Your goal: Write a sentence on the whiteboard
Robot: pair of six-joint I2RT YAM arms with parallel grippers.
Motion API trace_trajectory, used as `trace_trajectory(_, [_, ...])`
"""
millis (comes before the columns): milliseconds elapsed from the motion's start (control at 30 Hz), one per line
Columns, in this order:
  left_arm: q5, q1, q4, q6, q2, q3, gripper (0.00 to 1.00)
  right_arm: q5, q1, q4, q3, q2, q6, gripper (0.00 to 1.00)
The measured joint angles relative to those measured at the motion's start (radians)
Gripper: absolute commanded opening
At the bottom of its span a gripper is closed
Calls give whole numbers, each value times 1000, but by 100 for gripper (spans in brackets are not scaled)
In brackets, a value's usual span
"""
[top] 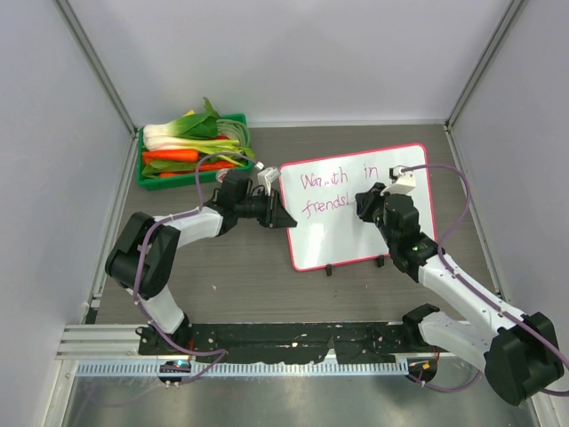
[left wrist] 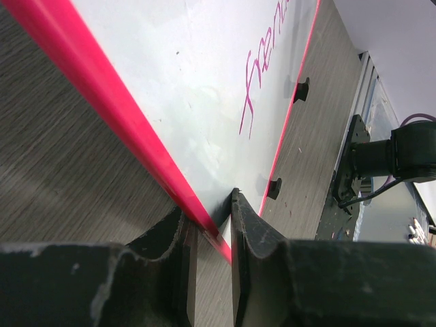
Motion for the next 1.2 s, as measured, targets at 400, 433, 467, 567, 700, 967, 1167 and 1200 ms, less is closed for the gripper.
trace_trajectory(400, [-1, -1, 0, 0, 0, 0, 0, 19, 0, 19, 41, 45, 3, 1])
trace_trajectory(433, [-1, -1, 0, 0, 0, 0, 0, 25, 0, 18, 42, 45, 3, 1])
trace_trajectory(467, [-1, -1, 0, 0, 0, 0, 0, 32, 0, 18, 43, 45, 3, 1])
trace_trajectory(567, [-1, -1, 0, 0, 0, 0, 0, 47, 0, 18, 44, 45, 2, 1])
trace_trajectory(700, [-2, -1, 0, 0, 0, 0, 0, 59, -2, 14, 47, 45, 1, 1])
trace_trajectory(967, [-2, -1, 0, 0, 0, 0, 0, 66, -4, 3, 48, 40, -1, 1])
trace_trajectory(1167, [-1, -1, 0, 0, 0, 0, 0, 65, -5, -14, 40, 25, -7, 1])
trace_trajectory(1200, [-1, -1, 0, 0, 0, 0, 0, 64, -5, -16, 37, 22, -9, 1])
